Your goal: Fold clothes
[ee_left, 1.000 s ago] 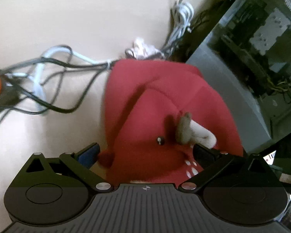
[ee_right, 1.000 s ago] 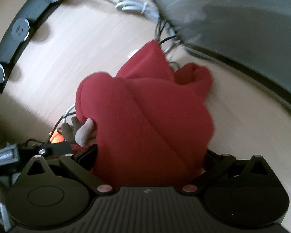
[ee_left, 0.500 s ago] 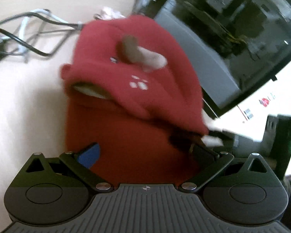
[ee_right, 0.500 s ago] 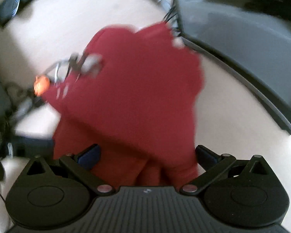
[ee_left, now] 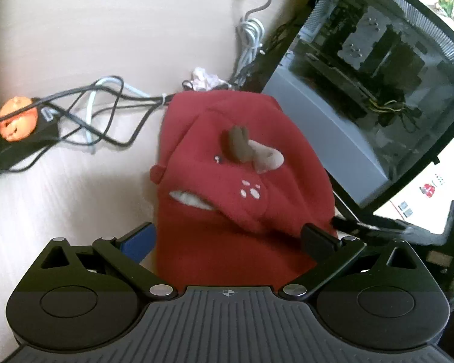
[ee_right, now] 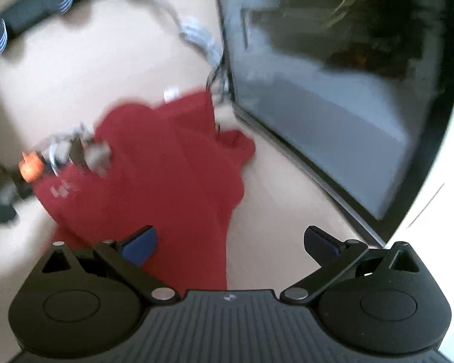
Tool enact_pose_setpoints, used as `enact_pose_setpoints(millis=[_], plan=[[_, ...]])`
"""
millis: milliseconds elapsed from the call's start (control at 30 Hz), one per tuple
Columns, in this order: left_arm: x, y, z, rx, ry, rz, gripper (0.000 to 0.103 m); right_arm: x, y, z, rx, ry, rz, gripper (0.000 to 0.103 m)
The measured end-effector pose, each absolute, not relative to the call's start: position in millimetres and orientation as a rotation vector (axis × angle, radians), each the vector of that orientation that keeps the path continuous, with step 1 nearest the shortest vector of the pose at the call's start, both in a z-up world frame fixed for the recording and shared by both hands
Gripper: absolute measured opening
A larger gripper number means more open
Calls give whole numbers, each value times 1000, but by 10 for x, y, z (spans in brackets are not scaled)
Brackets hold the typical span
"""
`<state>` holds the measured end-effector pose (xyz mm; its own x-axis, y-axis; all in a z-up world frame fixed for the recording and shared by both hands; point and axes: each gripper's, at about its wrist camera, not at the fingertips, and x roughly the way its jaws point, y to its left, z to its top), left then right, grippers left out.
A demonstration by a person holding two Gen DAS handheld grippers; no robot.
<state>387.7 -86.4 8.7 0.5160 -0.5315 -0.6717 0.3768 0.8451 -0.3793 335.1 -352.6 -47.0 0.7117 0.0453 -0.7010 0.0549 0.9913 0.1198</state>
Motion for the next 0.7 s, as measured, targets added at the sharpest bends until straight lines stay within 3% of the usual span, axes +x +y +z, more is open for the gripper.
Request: enact_pose_setpoints(millis=[167, 300, 467, 600, 700], plan=[[3924, -1081, 33, -65, 868, -518, 103, 3456, -3273, -690, 171, 829, 57, 103], [3957, -1211, -18, 45, 868, -492, 103, 3434, -3289, -536, 153, 813, 141, 103], [3995, -1178, -38, 29, 876, -501, 103, 3268, -3332, -275, 66, 696, 140, 103], [4038, -1126, -50, 17, 879, -488, 103, 3241, -3159, -504, -39, 810, 225, 103], [4070, -1020, 1, -28, 868, -477, 103, 3164, -3053, -600, -125, 795, 180, 103]])
